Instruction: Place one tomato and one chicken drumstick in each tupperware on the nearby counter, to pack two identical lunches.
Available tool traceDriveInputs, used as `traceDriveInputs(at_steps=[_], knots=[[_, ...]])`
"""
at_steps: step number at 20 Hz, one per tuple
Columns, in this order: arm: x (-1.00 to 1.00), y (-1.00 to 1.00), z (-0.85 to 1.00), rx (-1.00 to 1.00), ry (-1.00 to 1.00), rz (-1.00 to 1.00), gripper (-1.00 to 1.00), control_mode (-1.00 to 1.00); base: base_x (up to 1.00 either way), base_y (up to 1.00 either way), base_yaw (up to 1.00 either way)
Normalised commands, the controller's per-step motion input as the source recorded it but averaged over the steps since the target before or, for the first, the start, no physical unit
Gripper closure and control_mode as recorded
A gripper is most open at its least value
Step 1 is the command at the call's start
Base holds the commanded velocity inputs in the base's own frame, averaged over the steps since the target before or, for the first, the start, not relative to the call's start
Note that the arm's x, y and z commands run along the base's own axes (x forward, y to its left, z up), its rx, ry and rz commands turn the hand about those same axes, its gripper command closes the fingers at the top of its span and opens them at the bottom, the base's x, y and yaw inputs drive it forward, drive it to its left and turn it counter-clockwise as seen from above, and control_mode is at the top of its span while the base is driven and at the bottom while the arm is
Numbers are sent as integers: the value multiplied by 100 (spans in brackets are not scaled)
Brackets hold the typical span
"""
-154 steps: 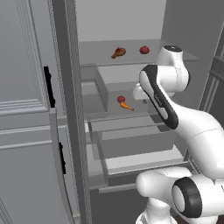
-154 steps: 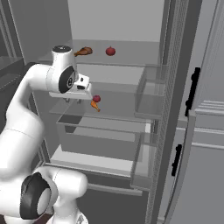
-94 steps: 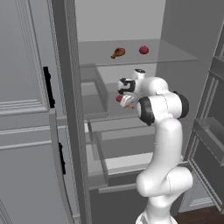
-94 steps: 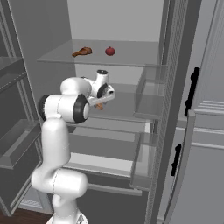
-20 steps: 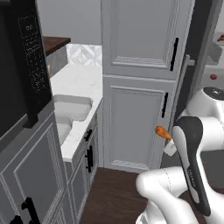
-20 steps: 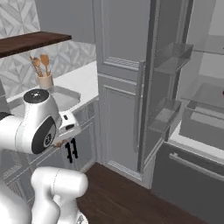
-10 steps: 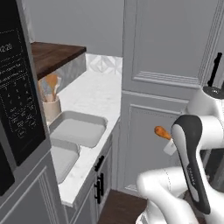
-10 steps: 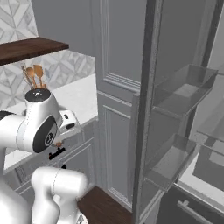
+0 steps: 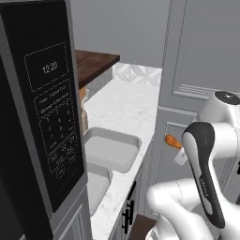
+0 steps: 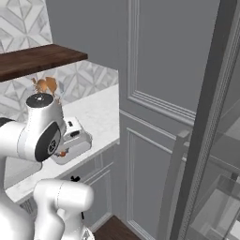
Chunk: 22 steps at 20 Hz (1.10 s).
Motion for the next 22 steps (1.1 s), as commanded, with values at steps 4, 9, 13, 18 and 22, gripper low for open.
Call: traceDriveInputs(at_steps=[4, 9, 13, 18, 22], knots=[[93, 43, -44, 0, 7, 20, 100, -100, 0, 0, 0], [100, 66, -60, -2, 3, 19, 100, -100, 0, 0, 0], [100, 66, -47, -2, 0, 12, 100, -100, 0, 0, 0], [100, 53, -30, -1, 0, 5, 100, -100, 0, 0, 0], [100, 47, -23, 0, 1, 1, 100, -100, 0, 0, 0]])
